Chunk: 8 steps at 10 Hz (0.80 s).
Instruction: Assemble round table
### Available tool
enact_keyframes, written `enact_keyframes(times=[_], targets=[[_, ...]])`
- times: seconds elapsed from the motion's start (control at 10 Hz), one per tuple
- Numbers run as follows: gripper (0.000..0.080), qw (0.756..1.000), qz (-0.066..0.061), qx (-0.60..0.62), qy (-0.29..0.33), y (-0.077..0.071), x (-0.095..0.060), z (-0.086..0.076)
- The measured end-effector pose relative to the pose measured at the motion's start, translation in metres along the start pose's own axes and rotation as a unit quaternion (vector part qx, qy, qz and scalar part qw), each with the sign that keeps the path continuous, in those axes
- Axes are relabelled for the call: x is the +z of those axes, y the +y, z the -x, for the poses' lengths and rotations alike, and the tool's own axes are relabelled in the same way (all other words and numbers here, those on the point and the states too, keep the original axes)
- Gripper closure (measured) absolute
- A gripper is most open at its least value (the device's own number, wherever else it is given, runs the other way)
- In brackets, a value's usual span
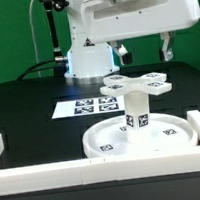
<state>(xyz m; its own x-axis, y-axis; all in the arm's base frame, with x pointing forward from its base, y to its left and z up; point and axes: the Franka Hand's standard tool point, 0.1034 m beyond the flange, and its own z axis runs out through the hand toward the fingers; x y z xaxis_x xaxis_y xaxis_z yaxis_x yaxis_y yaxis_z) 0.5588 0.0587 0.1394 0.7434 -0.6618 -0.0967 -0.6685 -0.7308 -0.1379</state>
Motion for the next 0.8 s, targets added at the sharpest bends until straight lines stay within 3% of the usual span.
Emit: enact_keyframes(times=[0.4,0.8], targets=[[0.0151,0.990,0.000,-0.142,0.000,0.0004,0.0000,-0.0004],[0.0151,0.915,0.011,-0.404,0.012,-0.0020,0.0005,-0.0044]])
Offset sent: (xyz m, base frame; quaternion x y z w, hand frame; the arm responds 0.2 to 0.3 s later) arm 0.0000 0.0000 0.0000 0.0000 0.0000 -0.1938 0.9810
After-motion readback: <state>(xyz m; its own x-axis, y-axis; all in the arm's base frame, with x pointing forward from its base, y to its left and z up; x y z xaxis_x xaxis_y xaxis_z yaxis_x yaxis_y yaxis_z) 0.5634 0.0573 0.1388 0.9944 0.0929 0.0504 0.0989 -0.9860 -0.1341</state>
